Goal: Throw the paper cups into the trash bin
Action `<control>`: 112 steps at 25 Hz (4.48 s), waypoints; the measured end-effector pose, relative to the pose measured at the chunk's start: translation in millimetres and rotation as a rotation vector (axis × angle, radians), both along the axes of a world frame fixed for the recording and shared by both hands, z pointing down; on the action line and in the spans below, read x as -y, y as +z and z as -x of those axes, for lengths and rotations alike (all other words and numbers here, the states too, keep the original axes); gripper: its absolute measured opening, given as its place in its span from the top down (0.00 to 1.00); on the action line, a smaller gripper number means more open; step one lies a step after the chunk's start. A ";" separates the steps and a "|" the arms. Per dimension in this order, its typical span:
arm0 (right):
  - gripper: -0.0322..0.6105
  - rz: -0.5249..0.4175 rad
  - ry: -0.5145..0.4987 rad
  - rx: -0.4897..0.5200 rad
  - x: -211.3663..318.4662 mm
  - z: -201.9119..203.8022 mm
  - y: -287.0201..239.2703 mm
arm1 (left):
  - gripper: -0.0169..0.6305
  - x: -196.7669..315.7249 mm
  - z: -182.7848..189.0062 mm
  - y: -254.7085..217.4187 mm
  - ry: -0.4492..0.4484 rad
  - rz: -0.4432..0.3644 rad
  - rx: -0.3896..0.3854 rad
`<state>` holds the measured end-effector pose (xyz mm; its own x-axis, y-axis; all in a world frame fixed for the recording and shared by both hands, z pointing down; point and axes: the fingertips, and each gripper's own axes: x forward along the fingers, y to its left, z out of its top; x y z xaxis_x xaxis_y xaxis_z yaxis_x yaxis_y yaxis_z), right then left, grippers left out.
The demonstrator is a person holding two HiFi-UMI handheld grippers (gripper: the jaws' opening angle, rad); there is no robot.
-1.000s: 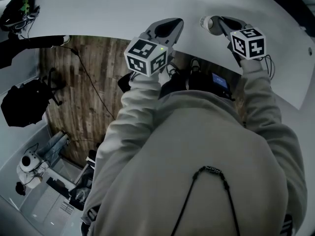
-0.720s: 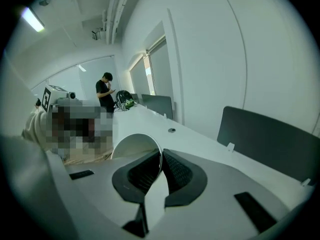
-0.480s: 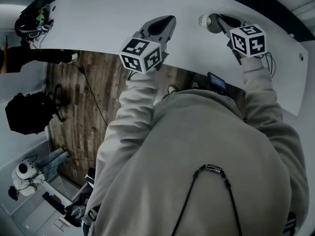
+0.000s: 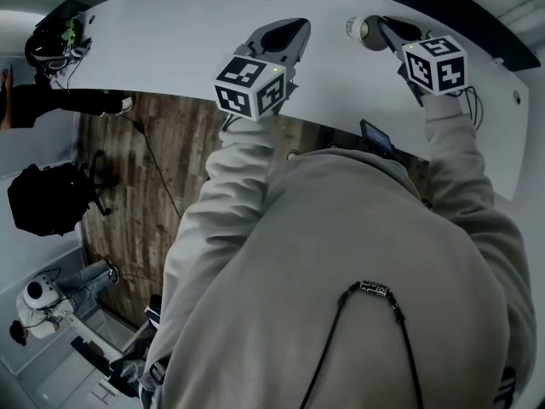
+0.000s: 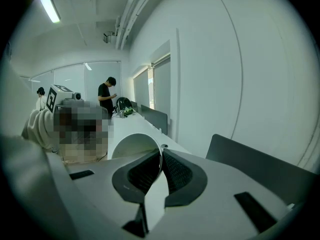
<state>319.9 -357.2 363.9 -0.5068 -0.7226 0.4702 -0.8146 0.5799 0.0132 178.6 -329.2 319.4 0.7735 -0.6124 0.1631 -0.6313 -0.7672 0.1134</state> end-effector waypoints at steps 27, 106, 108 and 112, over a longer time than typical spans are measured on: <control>0.89 0.055 -0.373 0.007 -0.2 118.4 41.1 | 0.97 -44.3 136.3 36.8 -0.433 0.028 0.045; 0.89 0.145 -1.671 -0.058 -371.3 817.5 112.8 | 0.97 -464.2 690.8 174.5 -1.504 0.204 -0.124; 0.89 0.163 -1.685 -0.071 -369.9 817.1 129.0 | 0.97 -464.2 687.0 194.9 -1.526 0.248 -0.113; 0.89 0.205 -1.736 -0.101 -380.6 810.4 155.4 | 0.97 -478.5 674.5 221.0 -1.598 0.294 -0.155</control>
